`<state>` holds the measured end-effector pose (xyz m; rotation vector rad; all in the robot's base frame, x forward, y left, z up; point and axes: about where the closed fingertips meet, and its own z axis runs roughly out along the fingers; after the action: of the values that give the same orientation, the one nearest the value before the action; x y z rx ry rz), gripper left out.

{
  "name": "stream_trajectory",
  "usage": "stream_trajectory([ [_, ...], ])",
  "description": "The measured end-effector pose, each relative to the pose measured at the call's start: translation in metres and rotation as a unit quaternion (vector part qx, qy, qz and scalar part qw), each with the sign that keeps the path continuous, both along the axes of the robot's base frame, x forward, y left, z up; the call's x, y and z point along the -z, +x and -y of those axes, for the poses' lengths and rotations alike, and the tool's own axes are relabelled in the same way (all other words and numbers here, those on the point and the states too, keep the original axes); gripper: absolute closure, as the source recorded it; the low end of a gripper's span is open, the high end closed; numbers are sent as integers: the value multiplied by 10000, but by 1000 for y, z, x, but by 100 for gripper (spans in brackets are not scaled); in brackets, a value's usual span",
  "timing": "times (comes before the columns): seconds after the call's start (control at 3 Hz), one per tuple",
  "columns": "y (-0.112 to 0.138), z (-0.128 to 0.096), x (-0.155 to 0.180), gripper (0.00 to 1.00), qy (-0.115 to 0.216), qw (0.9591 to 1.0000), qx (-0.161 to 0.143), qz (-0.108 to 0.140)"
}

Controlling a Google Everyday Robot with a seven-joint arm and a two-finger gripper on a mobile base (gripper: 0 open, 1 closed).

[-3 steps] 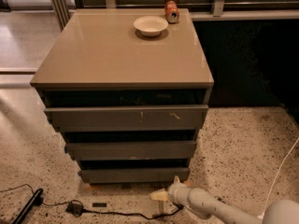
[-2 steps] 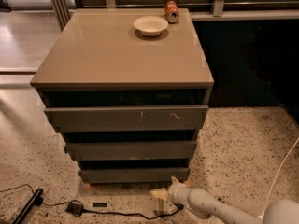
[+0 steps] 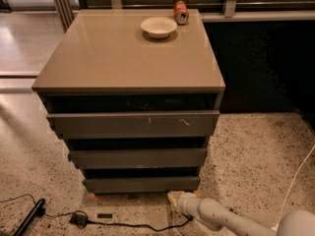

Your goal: Close bottom drawer

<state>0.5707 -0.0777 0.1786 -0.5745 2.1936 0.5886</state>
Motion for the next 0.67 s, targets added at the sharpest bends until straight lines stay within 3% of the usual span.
stream_trajectory([
  [0.33,-20,3,-8,96,83,9991,-157,-379],
  [0.67,-2,6,-6,100,166,9995,219,-185],
])
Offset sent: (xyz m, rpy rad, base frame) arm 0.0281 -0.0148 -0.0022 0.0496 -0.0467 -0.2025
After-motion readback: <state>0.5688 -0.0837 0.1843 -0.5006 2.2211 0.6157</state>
